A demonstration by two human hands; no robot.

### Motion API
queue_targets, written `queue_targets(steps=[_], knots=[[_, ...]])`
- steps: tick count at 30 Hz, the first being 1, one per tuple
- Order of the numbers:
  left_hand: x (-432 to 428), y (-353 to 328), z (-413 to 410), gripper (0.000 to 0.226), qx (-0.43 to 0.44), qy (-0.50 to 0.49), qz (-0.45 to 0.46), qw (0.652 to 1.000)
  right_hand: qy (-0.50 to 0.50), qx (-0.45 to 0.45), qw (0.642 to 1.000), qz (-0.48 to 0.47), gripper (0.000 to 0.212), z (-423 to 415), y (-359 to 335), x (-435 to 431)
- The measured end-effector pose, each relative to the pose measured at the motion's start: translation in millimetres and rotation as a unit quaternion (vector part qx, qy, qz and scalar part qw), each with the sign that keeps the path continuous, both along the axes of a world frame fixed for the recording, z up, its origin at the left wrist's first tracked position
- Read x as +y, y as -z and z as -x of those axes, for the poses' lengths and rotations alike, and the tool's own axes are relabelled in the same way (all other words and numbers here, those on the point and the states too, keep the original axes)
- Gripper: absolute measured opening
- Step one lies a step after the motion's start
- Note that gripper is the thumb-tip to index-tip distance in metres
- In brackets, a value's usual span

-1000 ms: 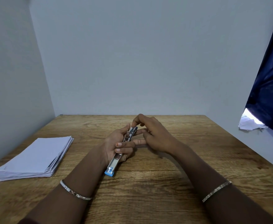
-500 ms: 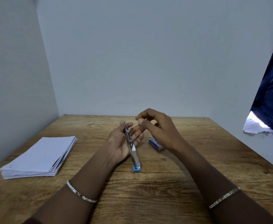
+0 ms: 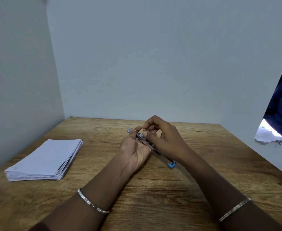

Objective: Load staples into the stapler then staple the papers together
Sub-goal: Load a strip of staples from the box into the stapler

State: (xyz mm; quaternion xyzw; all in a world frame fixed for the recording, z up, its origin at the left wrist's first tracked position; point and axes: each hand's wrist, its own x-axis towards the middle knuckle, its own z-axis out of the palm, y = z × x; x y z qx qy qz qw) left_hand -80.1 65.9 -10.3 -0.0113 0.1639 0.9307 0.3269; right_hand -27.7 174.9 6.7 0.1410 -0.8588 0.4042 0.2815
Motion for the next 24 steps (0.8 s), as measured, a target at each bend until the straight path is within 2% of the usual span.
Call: queue_targets(steps=[3, 8, 12, 16, 21, 24], knots=[[0.1, -1.2, -1.7, 0.058, -0.008, -0.010, -0.007, 1.000, -0.007, 0.004, 1.000, -0.003, 0.015, 1.2, 1.0, 1.4], [-0.3, -2.2, -5.3, 0.031, -0.018, -0.049, 0.011, 0.999, -0.026, -0.029, 0.999, 0.022, 0.012, 2.1, 1.8, 3.4], [1.7, 1.3, -2.9, 0.047, -0.013, -0.022, 0.001, 1.000, -0.035, -0.017, 0.999, 0.015, 0.012, 0.4, 0.2, 0.9], [-0.9, -1.7, -9.9, 0.046, 0.003, 0.032, -0.021, 0.999, -0.034, -0.027, 0.999, 0.012, 0.013, 1.2, 2.1, 1.4], [-2.7, -0.6, -6.2, 0.057, 0.001, 0.033, -0.013, 0.999, -0.030, -0.048, 0.996, 0.065, 0.024, 2.2, 1.8, 2.6], [-5.4, -3.7, -8.6, 0.060, 0.013, 0.040, 0.001, 0.999, -0.008, -0.042, 0.998, 0.055, 0.024, 2.5, 1.2, 3.1]])
